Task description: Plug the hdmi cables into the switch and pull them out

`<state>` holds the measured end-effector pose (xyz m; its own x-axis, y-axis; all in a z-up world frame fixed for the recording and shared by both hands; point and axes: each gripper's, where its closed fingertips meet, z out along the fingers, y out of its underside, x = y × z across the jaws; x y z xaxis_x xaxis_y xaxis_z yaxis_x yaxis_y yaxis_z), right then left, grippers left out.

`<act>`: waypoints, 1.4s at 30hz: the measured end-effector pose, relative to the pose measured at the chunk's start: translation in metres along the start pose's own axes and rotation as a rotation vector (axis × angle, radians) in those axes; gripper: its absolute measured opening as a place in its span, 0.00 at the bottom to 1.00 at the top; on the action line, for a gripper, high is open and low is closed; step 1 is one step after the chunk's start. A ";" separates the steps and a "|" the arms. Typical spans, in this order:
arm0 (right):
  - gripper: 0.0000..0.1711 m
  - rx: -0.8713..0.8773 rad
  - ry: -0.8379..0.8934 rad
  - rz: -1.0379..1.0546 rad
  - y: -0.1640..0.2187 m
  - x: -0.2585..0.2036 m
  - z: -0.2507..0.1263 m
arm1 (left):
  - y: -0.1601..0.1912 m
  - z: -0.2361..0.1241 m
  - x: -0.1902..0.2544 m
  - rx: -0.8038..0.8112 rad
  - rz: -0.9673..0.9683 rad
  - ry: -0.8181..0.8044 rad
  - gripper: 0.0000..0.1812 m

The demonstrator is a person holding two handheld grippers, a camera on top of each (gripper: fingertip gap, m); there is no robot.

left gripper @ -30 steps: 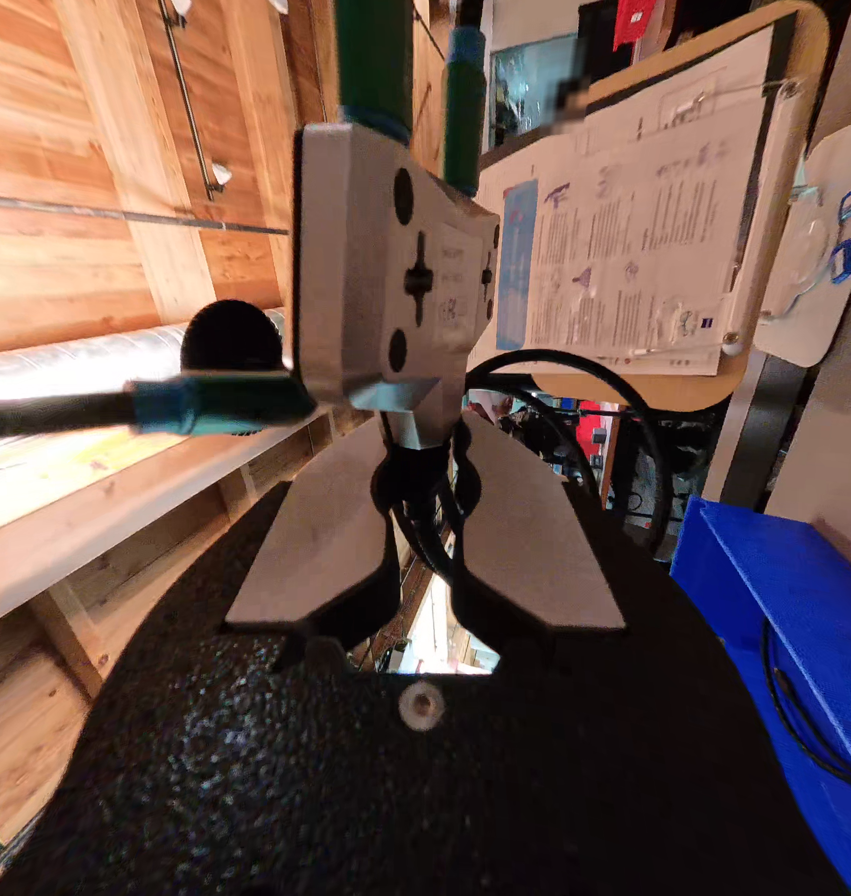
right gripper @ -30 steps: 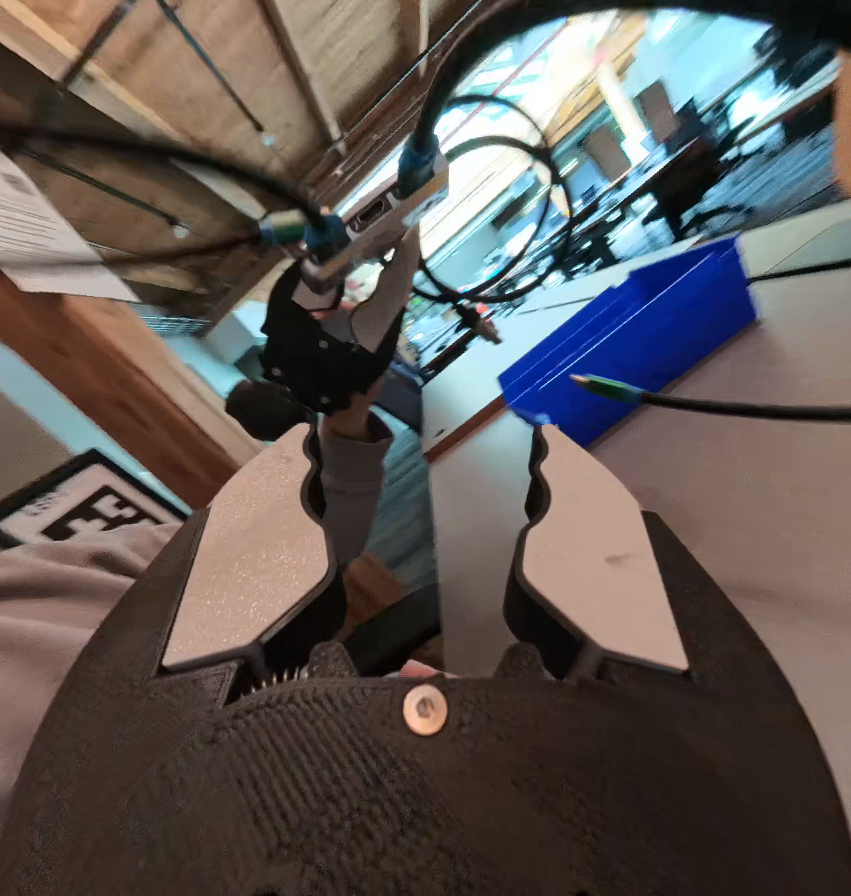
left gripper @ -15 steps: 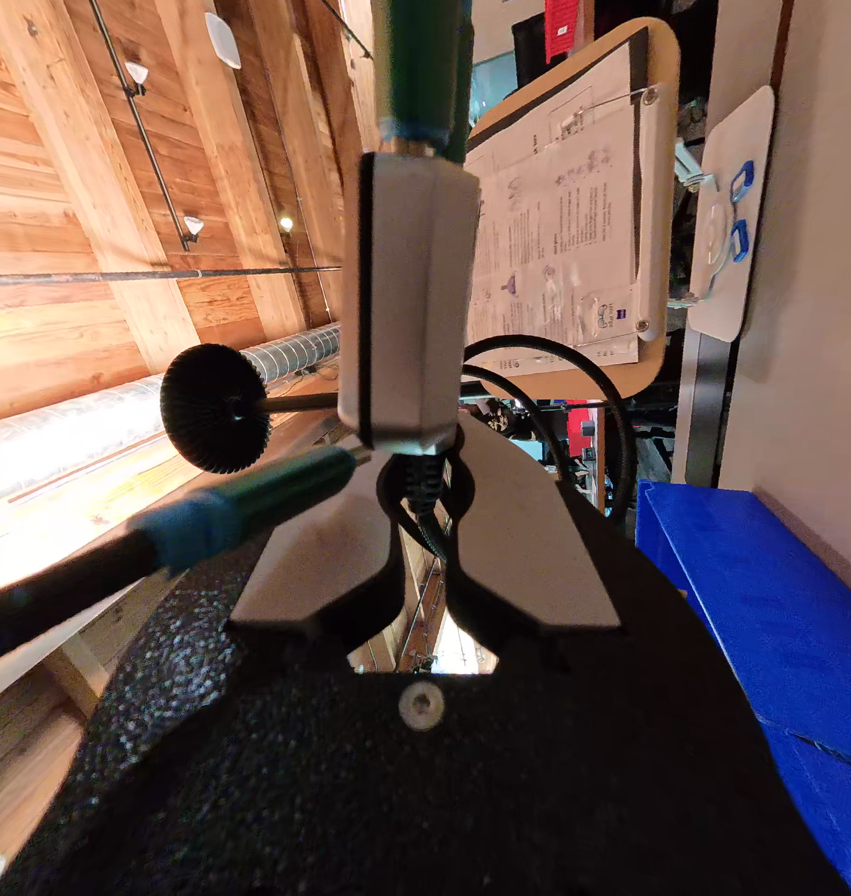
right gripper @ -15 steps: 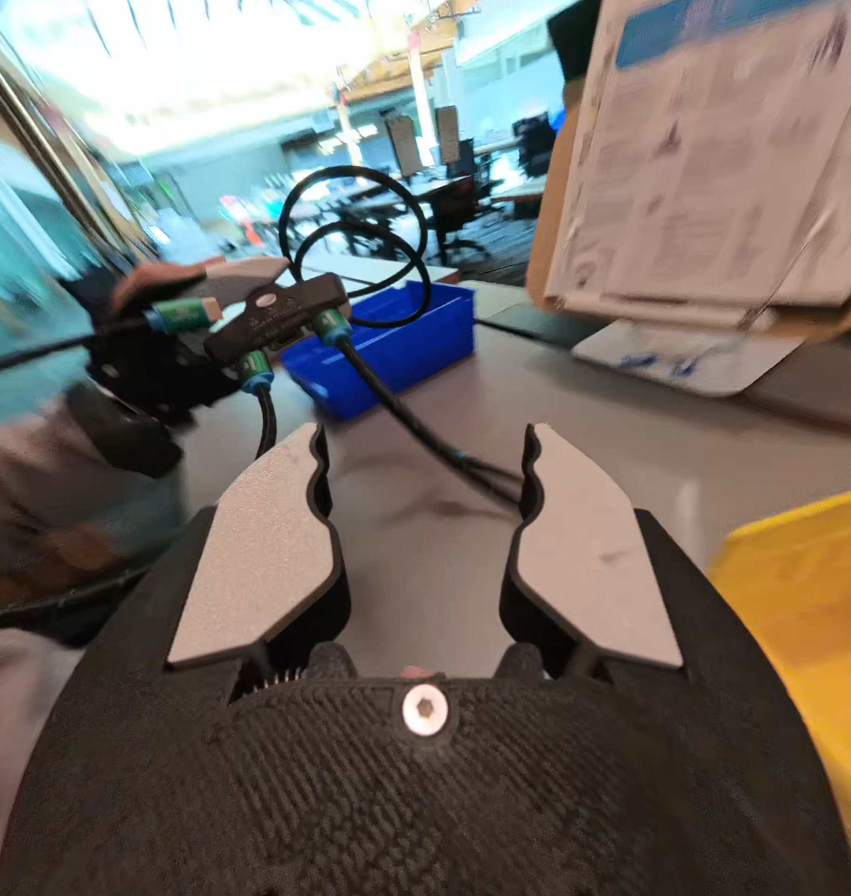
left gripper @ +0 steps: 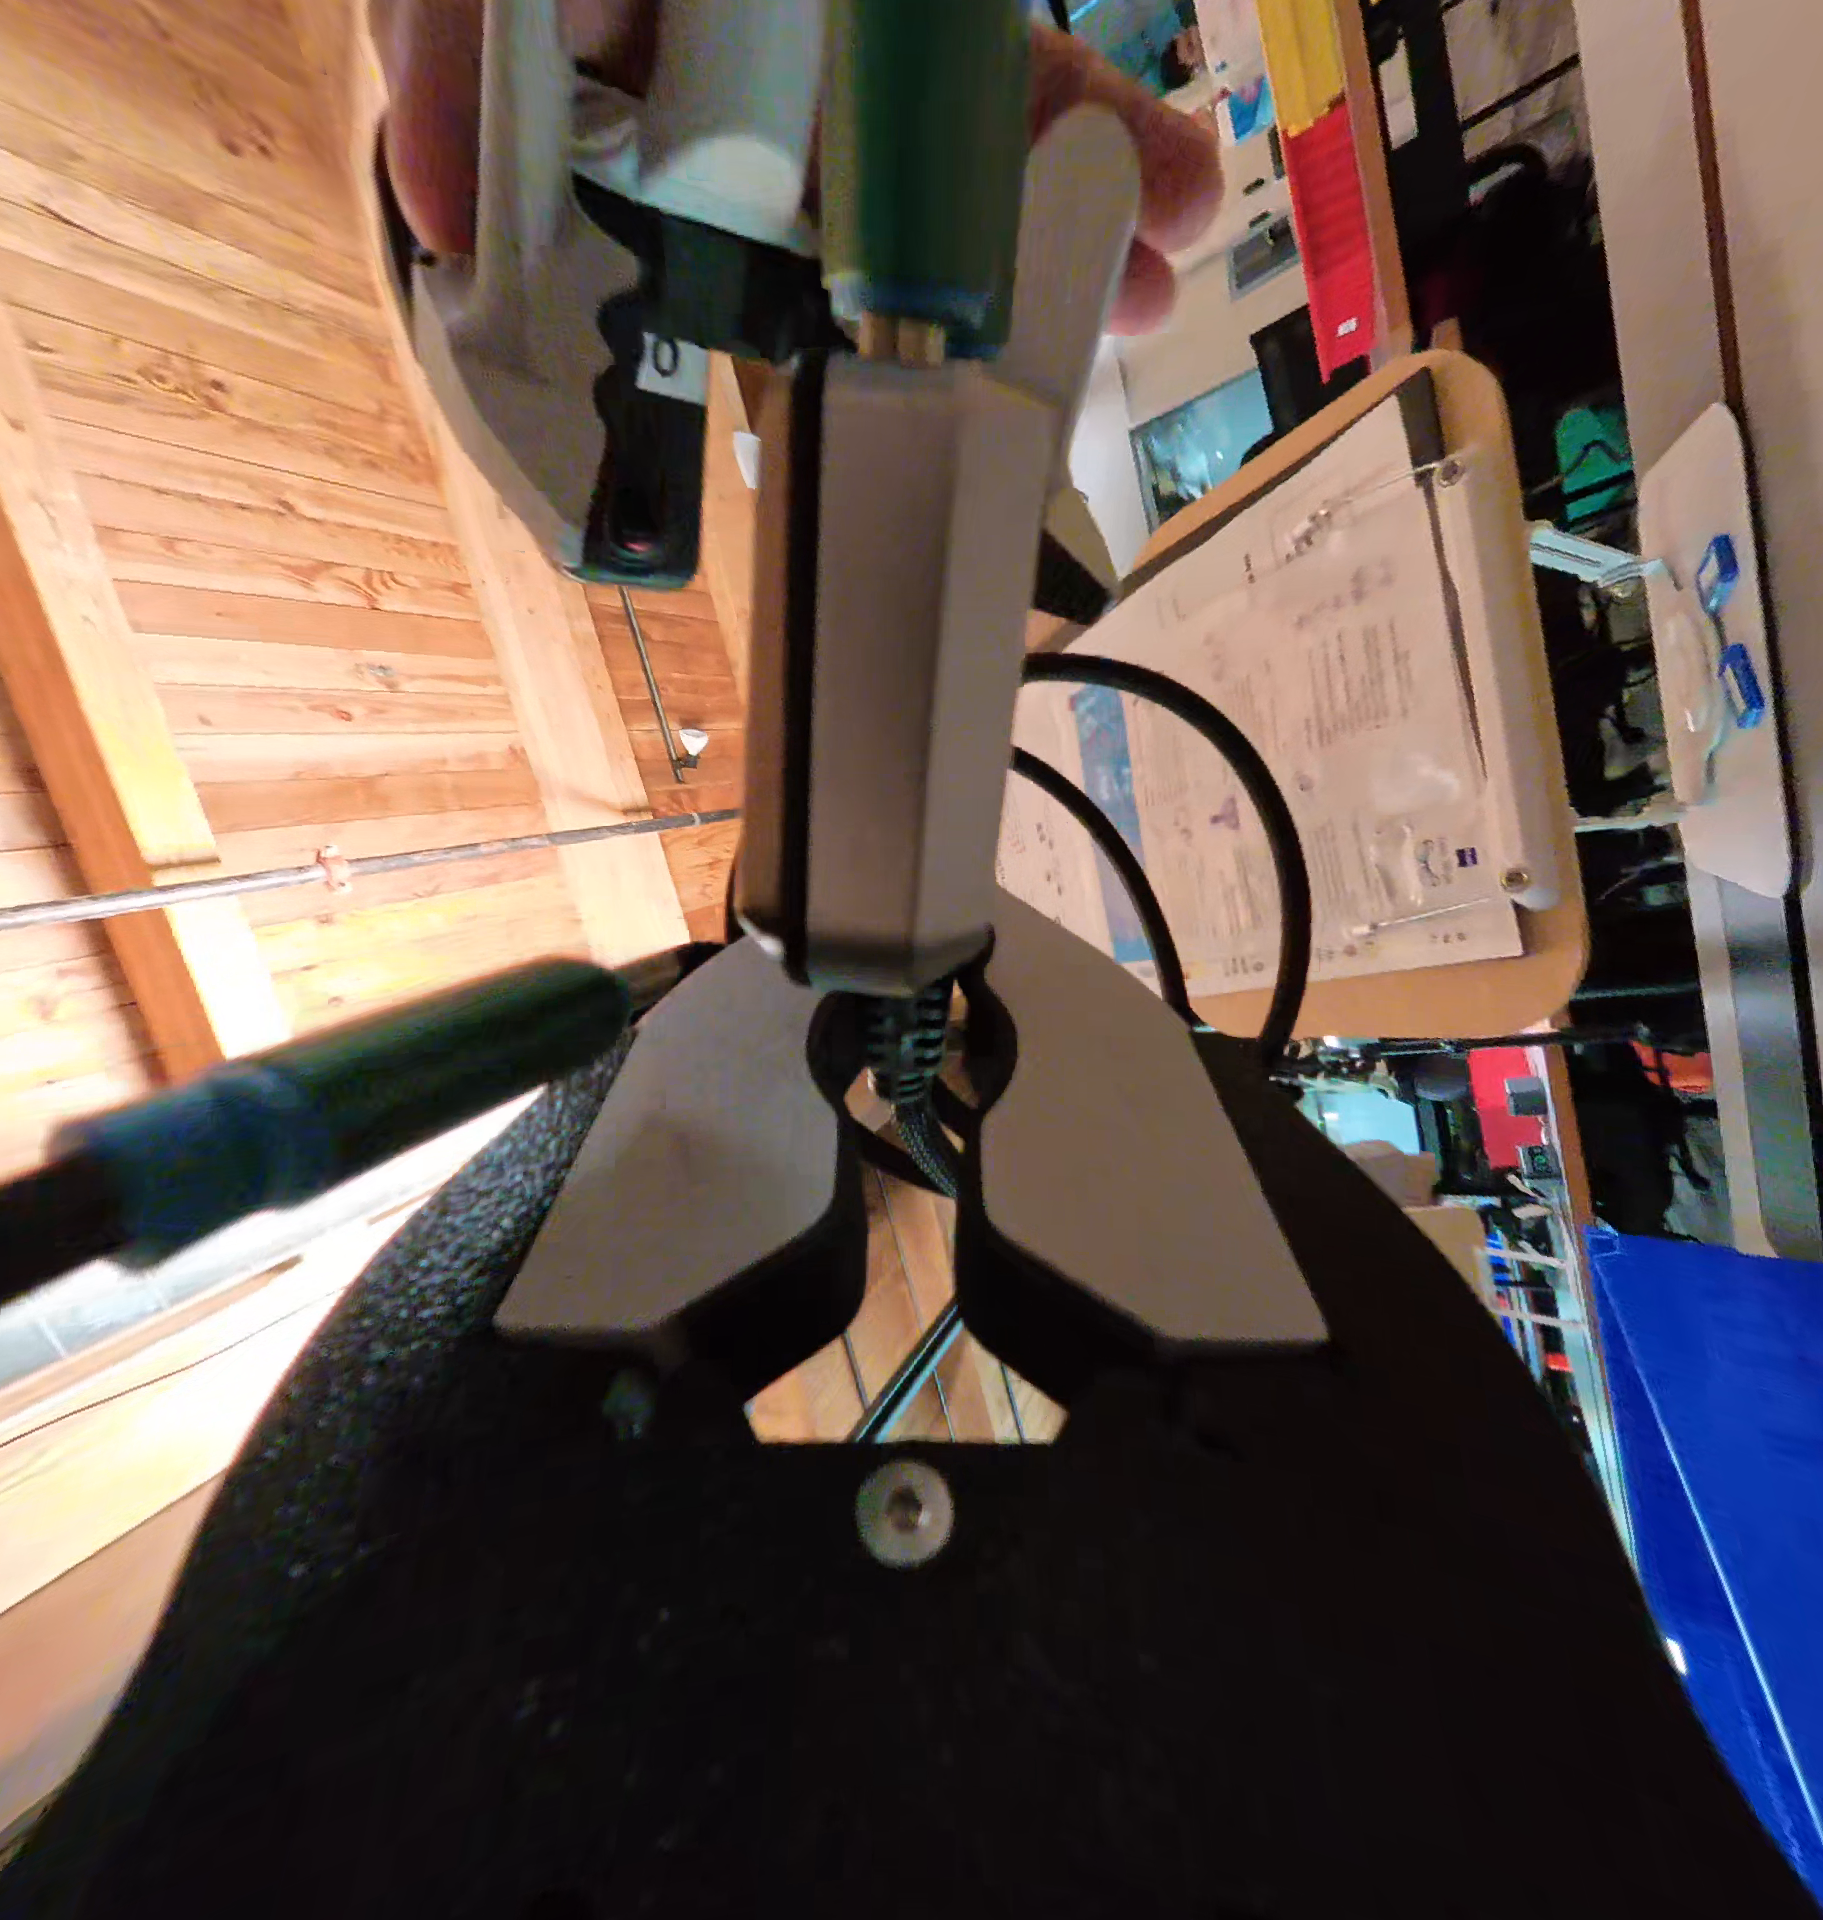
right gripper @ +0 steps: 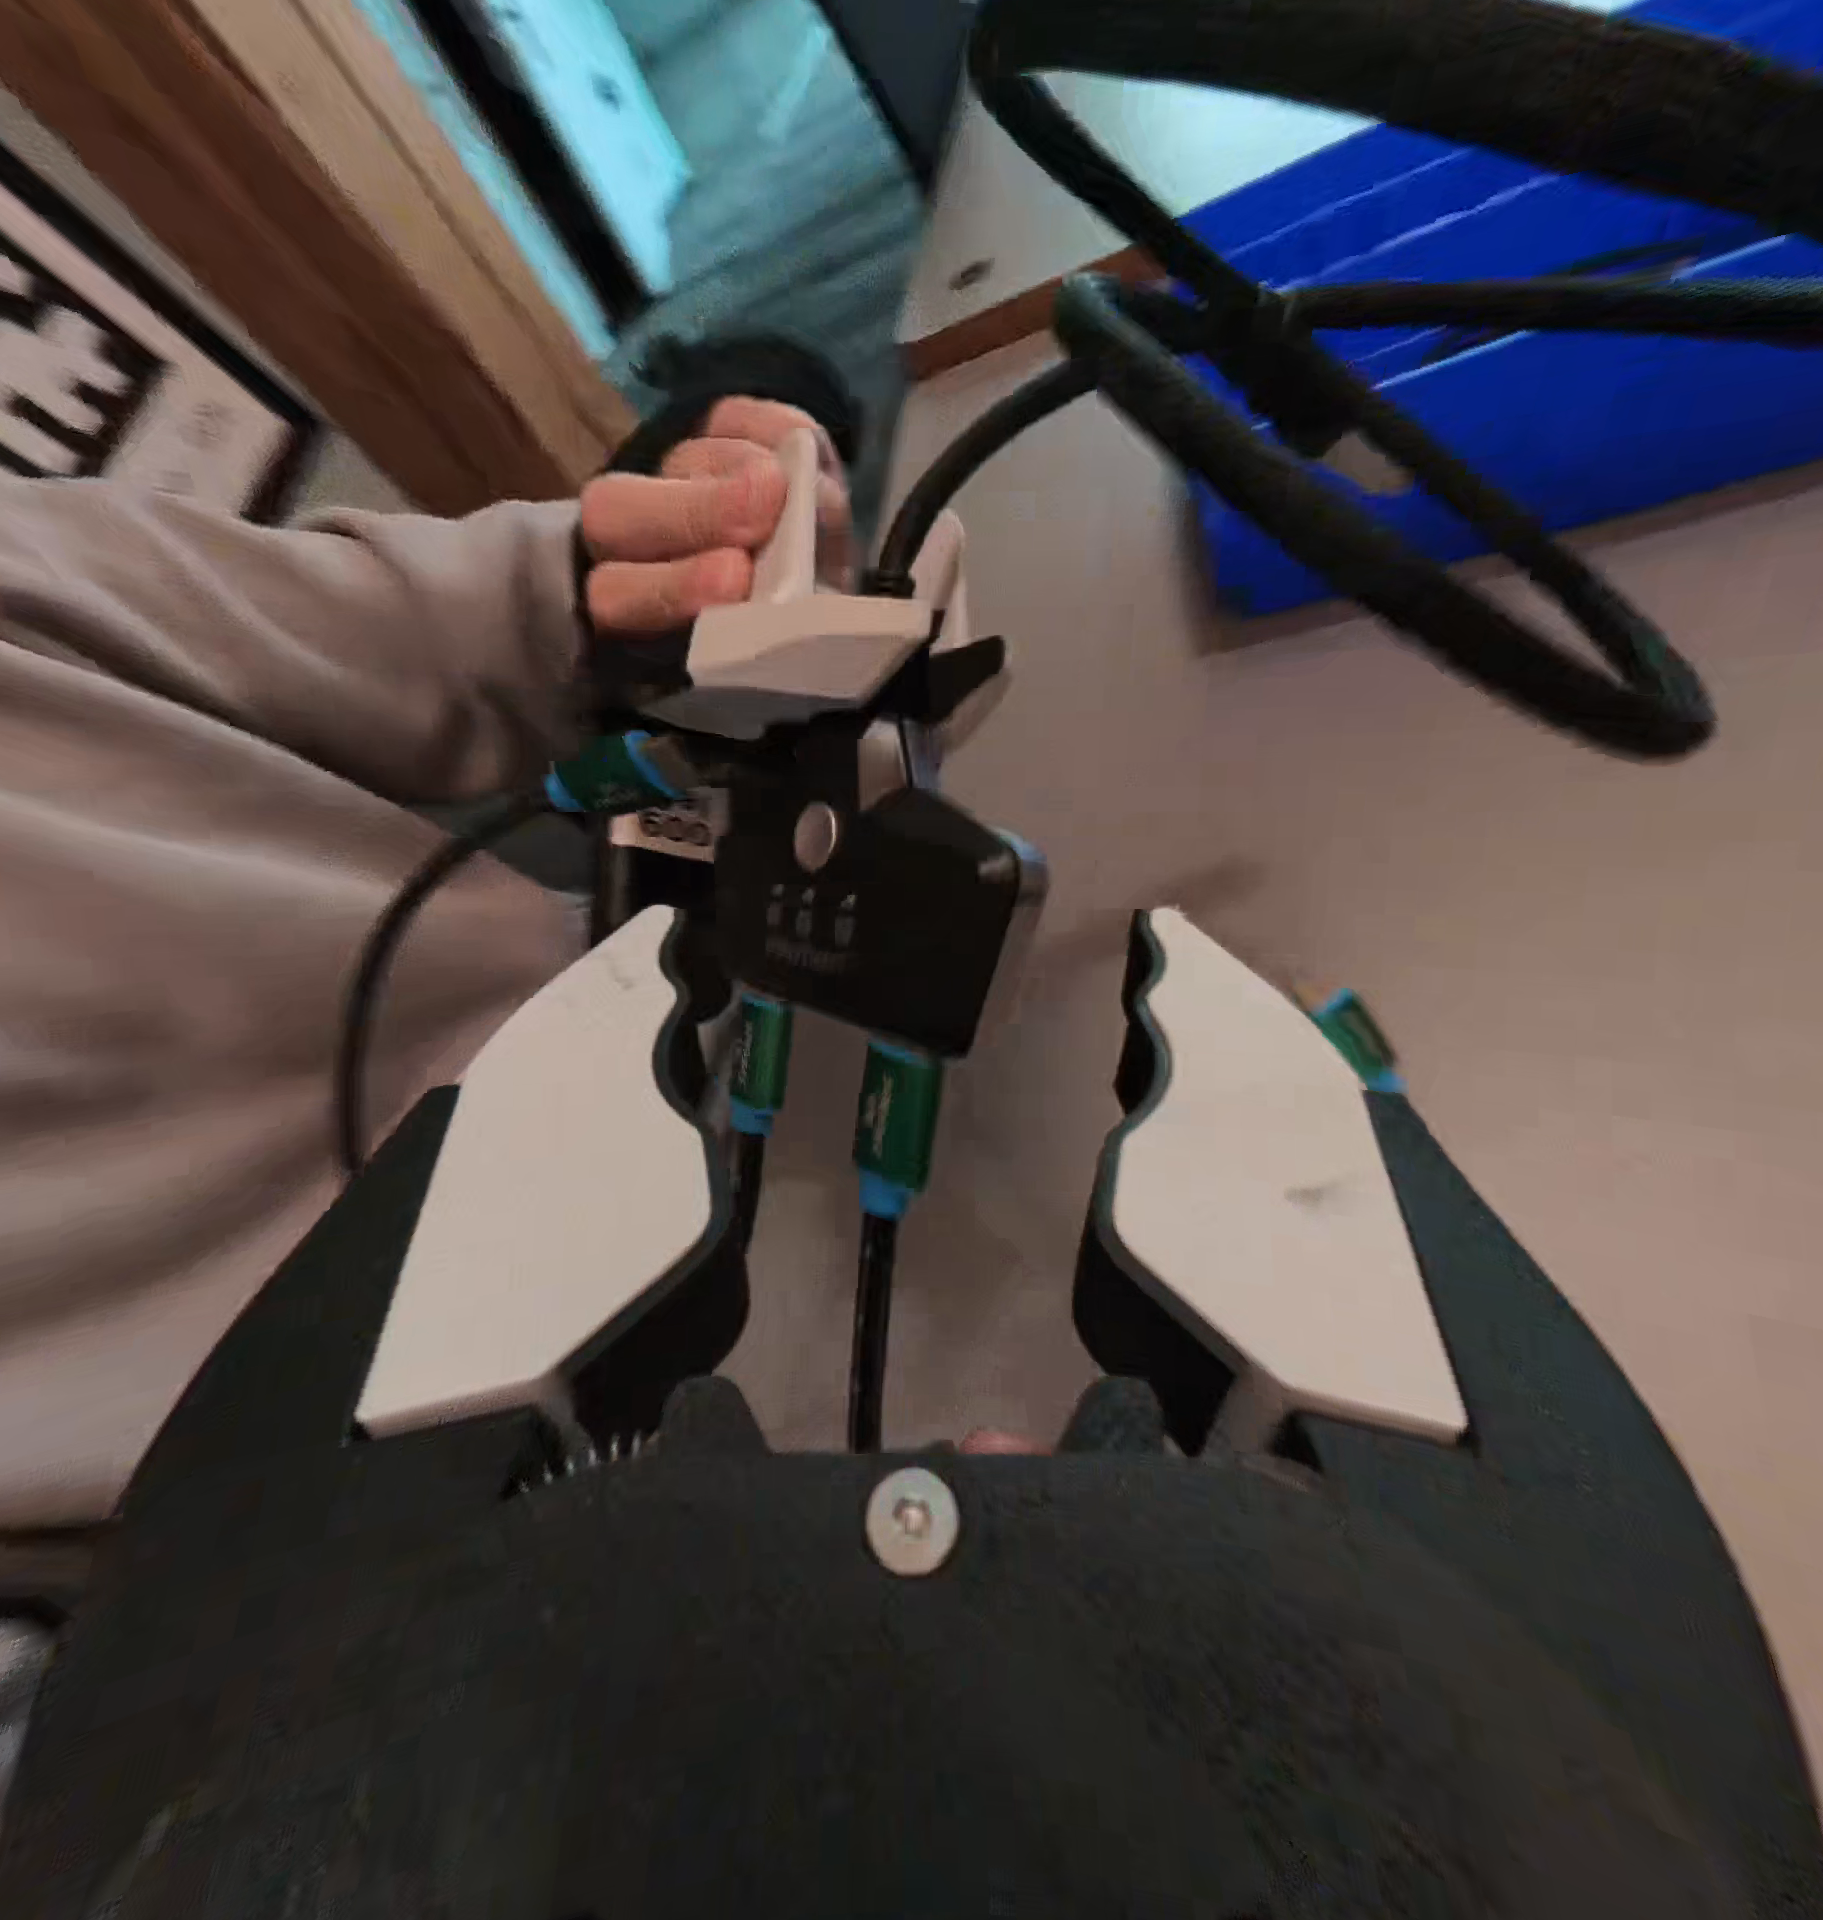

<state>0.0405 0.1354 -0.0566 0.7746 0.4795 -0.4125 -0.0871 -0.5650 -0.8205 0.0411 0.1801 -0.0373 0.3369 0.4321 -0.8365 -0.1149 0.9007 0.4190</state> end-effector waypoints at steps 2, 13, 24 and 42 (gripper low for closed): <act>0.44 -0.048 -0.140 0.053 0.006 -0.006 0.012 | -0.001 0.000 0.002 0.000 -0.010 -0.015 0.07; 0.12 -0.119 -0.220 0.083 0.016 0.014 0.031 | 0.005 -0.011 0.026 0.076 -0.011 0.011 0.12; 0.12 -0.182 -0.132 0.109 0.020 0.025 -0.009 | -0.007 -0.070 0.023 0.427 -0.843 0.618 0.23; 0.13 -0.330 -0.381 0.086 0.036 -0.004 0.032 | -0.063 -0.051 0.041 0.643 -1.229 0.868 0.19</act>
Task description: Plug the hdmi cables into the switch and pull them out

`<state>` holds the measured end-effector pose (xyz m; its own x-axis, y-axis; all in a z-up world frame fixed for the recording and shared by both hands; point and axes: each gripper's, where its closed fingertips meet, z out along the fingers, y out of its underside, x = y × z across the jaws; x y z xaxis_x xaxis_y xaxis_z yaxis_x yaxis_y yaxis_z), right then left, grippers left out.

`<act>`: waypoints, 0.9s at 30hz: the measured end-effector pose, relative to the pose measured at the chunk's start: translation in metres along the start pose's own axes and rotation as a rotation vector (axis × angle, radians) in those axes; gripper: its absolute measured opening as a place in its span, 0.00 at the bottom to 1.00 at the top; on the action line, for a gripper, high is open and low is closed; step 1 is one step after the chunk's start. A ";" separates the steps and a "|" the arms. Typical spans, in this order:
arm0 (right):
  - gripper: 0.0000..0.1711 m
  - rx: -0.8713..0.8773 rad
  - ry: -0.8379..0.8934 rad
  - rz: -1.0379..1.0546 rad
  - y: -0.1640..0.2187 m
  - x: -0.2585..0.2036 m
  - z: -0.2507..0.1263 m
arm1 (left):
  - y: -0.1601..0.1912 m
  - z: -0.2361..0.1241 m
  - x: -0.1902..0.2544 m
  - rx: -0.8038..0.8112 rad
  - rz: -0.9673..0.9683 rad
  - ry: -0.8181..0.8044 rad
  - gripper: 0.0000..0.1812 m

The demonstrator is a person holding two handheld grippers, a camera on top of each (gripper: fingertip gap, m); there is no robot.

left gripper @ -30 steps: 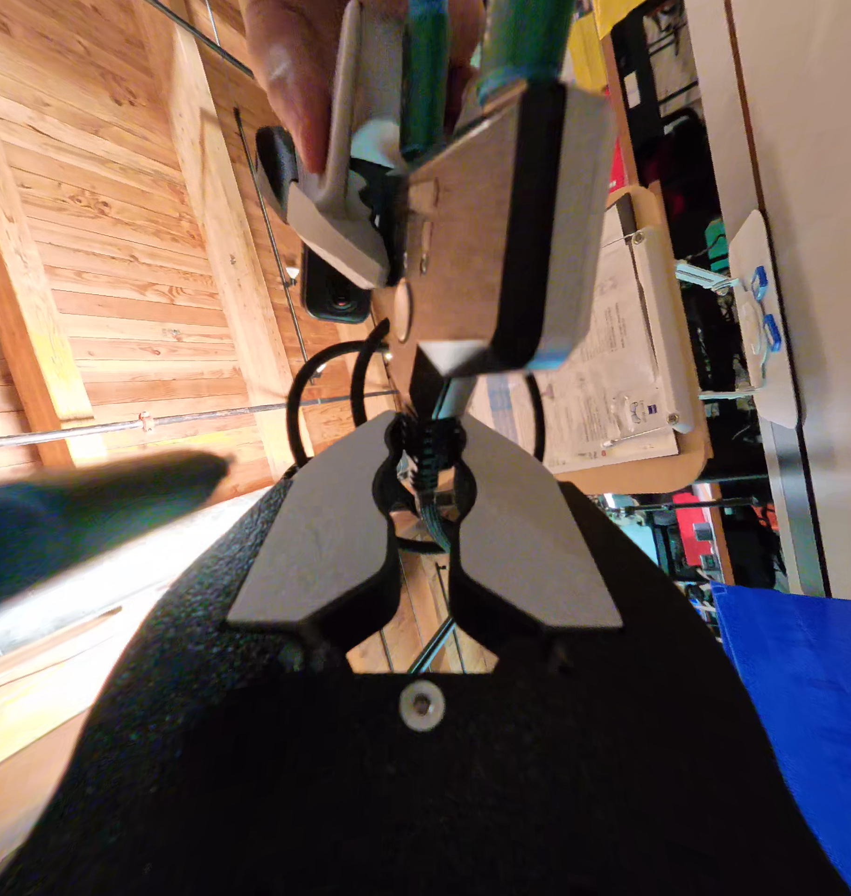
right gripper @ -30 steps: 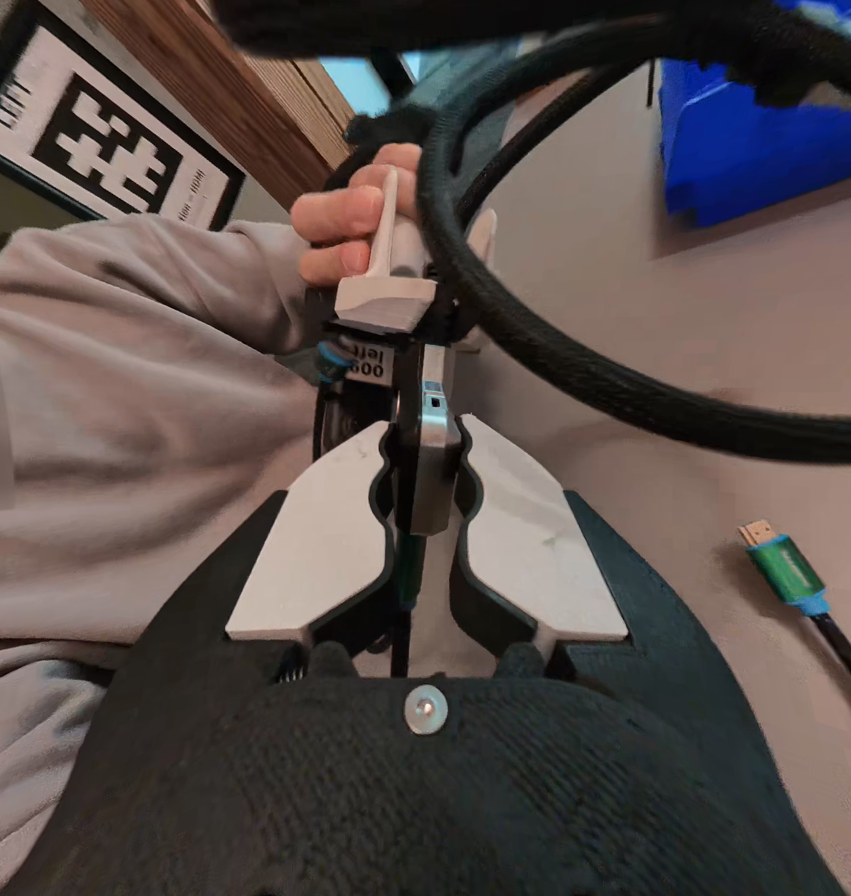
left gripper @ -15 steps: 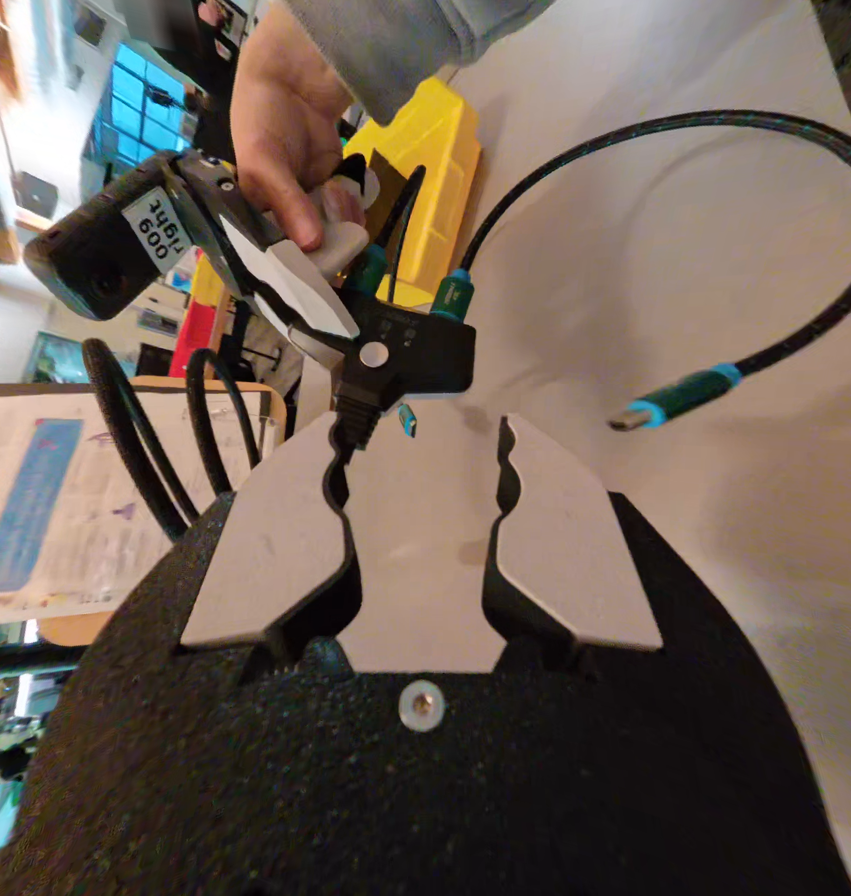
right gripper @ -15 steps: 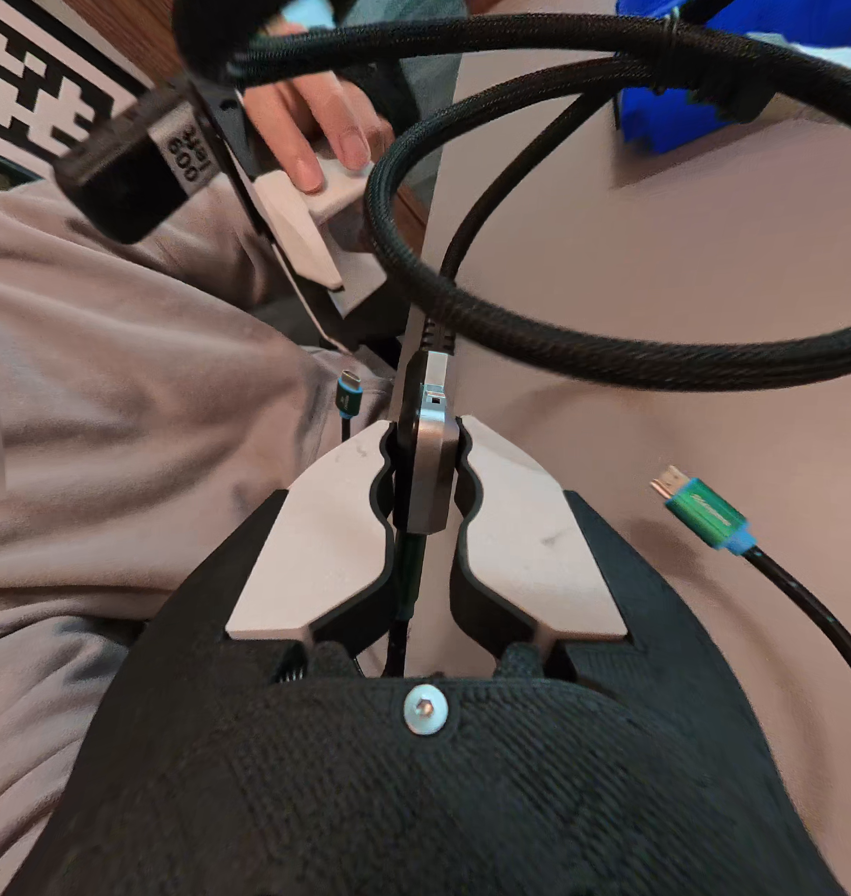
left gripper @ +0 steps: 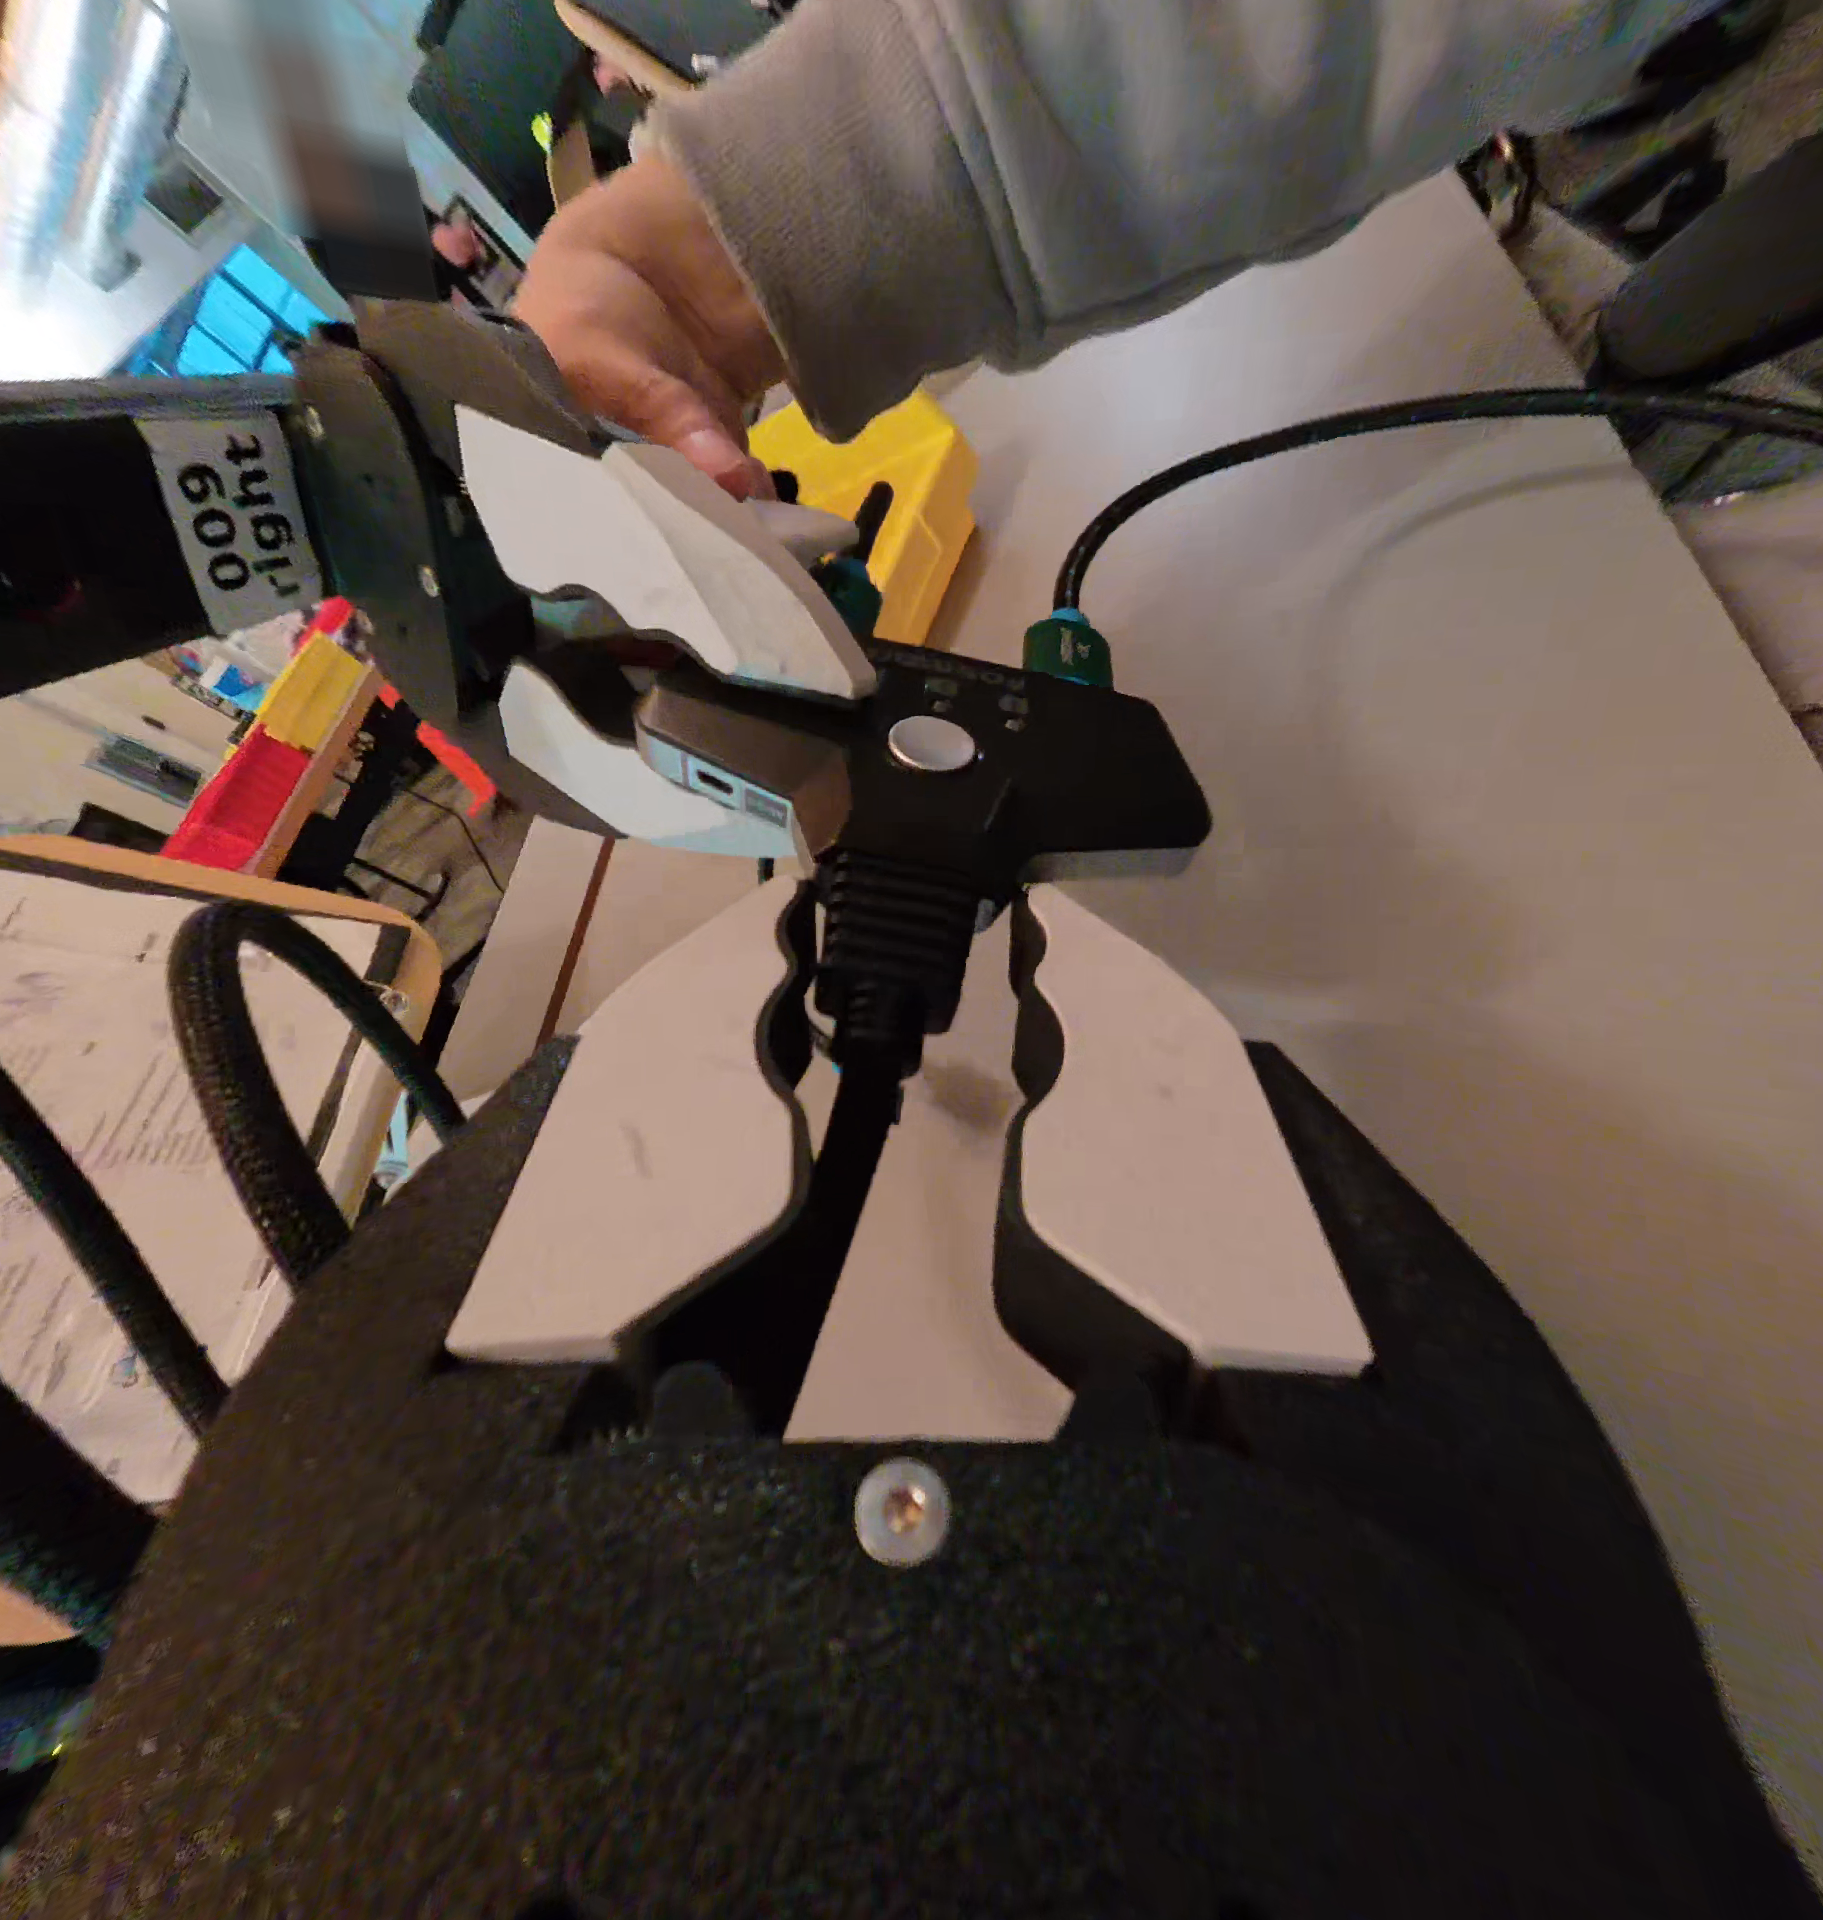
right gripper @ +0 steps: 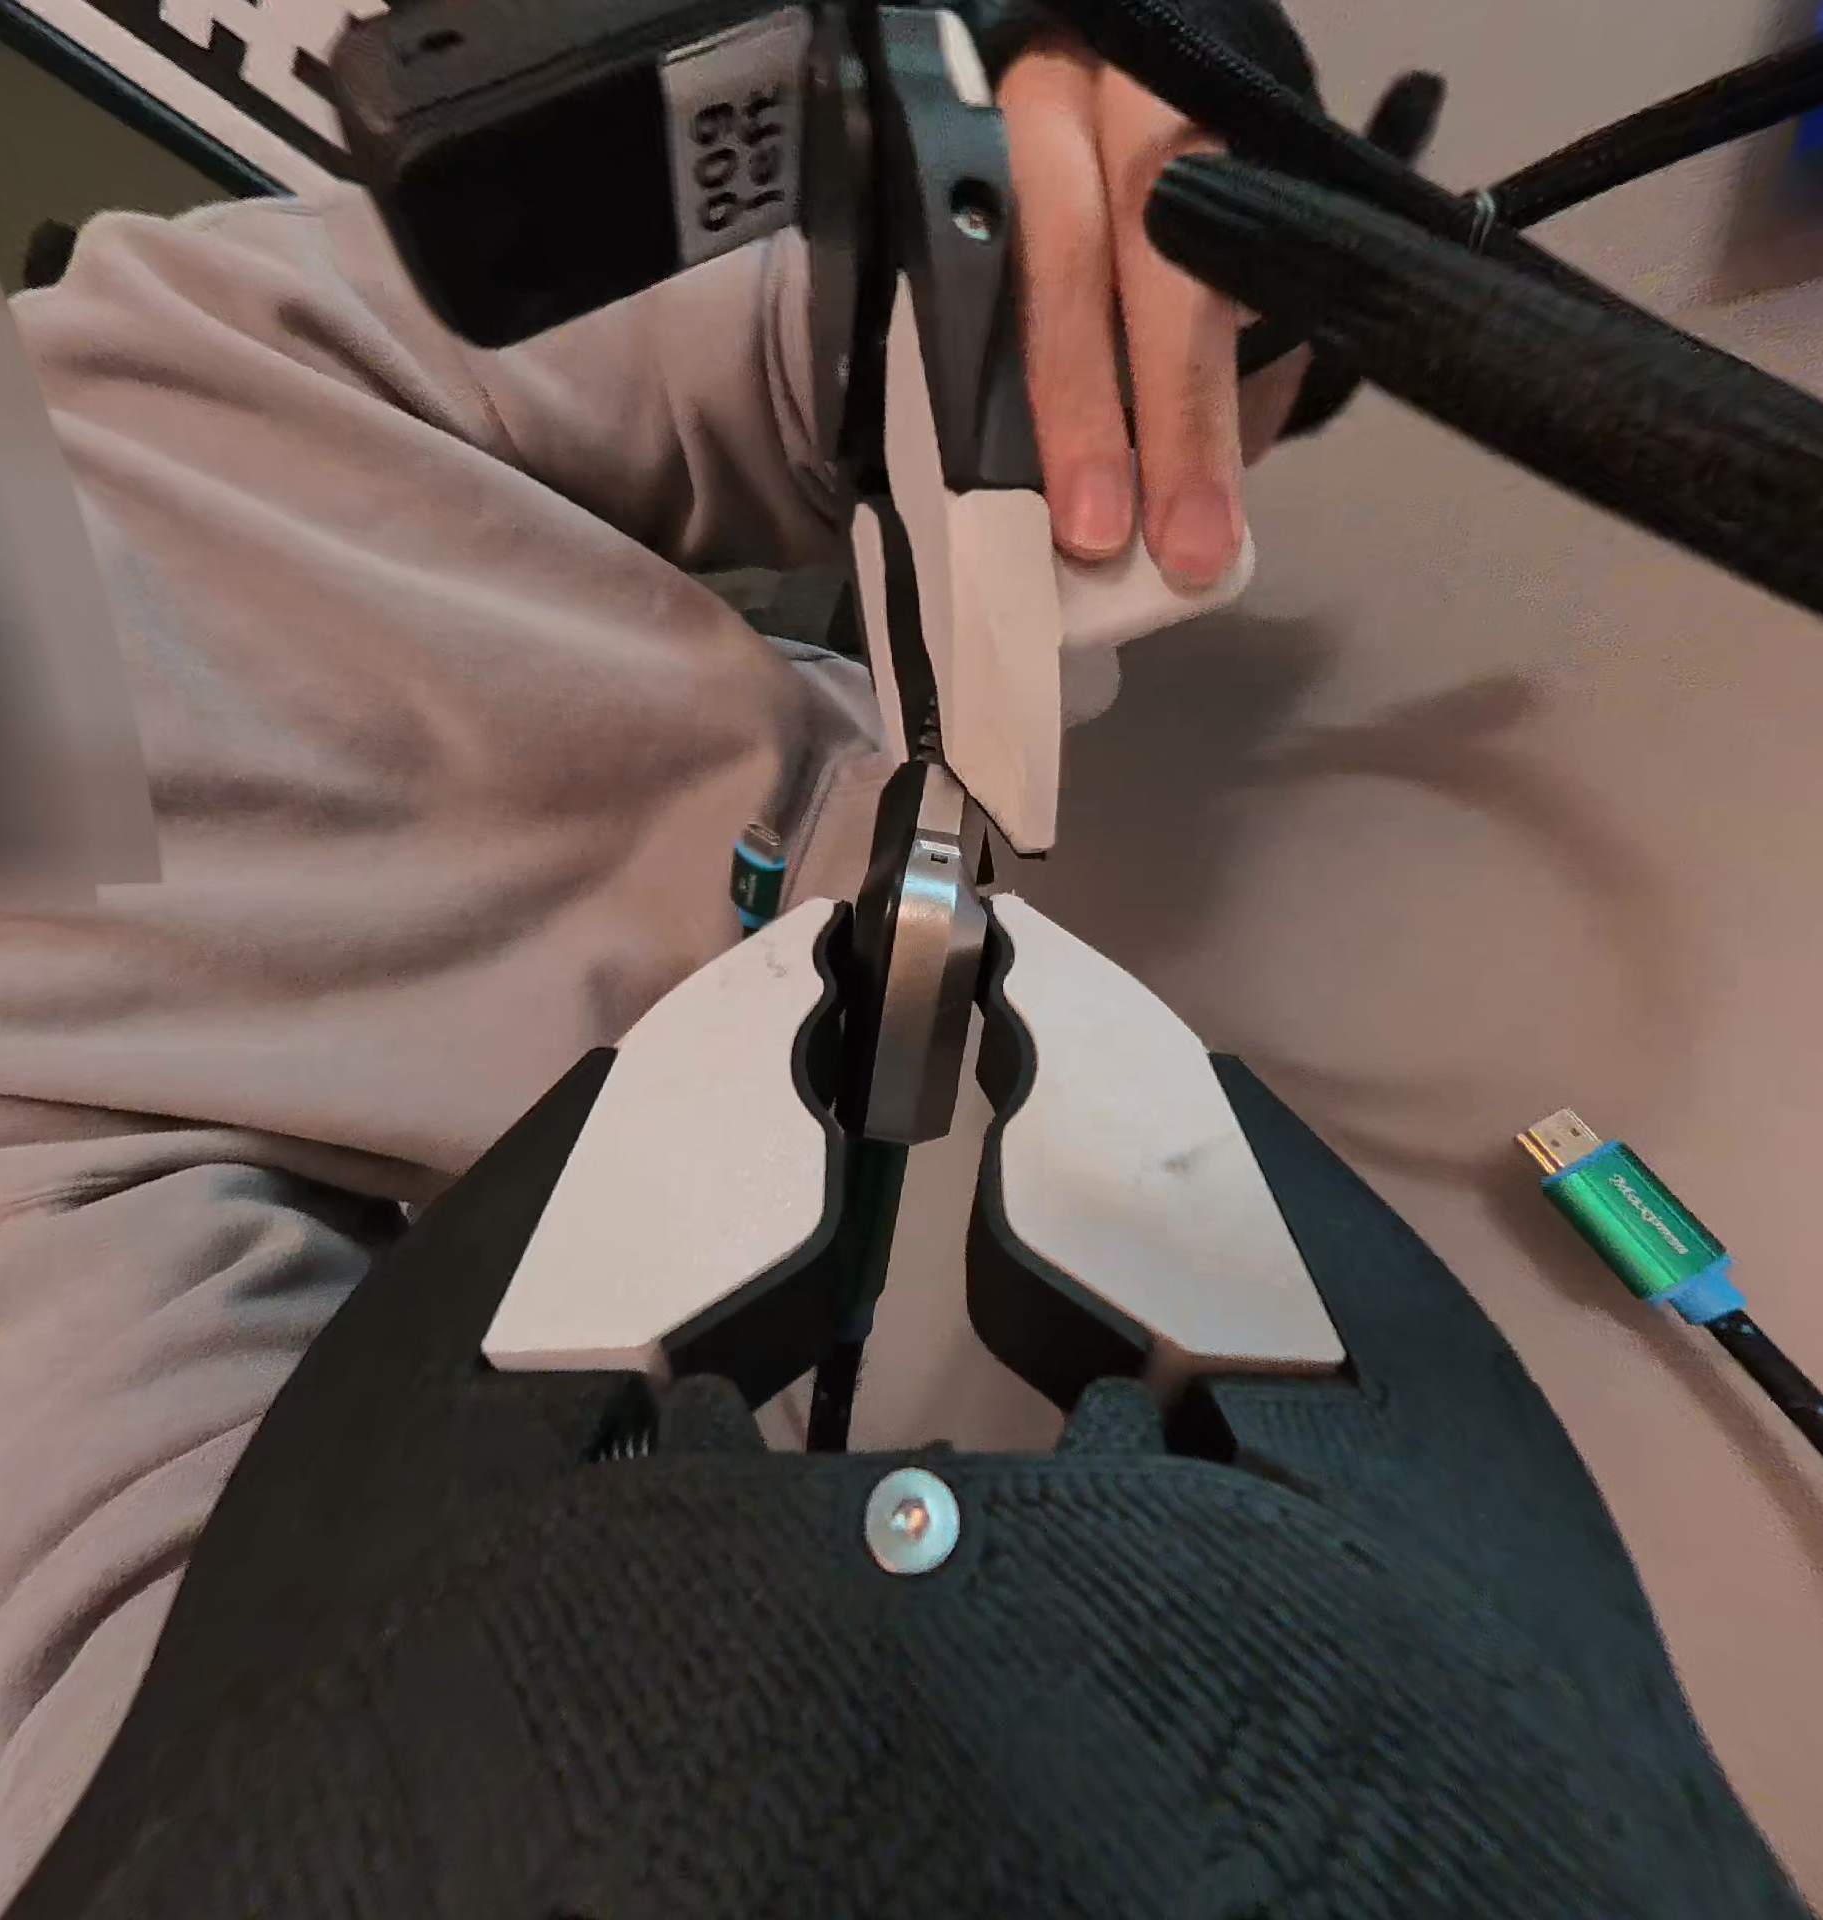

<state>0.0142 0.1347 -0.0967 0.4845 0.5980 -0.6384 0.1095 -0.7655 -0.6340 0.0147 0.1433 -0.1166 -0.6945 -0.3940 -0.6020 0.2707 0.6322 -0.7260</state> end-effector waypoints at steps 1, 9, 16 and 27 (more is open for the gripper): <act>0.13 0.005 -0.027 -0.008 -0.001 -0.003 0.000 | -0.003 -0.001 0.001 0.043 -0.007 -0.008 0.19; 0.14 0.001 -0.149 -0.027 0.002 -0.008 0.007 | -0.012 -0.006 0.009 0.169 0.023 -0.037 0.20; 0.13 -0.022 -0.174 -0.041 0.007 -0.013 0.009 | -0.017 -0.014 0.015 0.202 -0.018 0.049 0.17; 0.13 -0.038 -0.200 -0.042 0.013 -0.012 0.012 | -0.025 -0.027 0.018 0.291 -0.097 0.087 0.12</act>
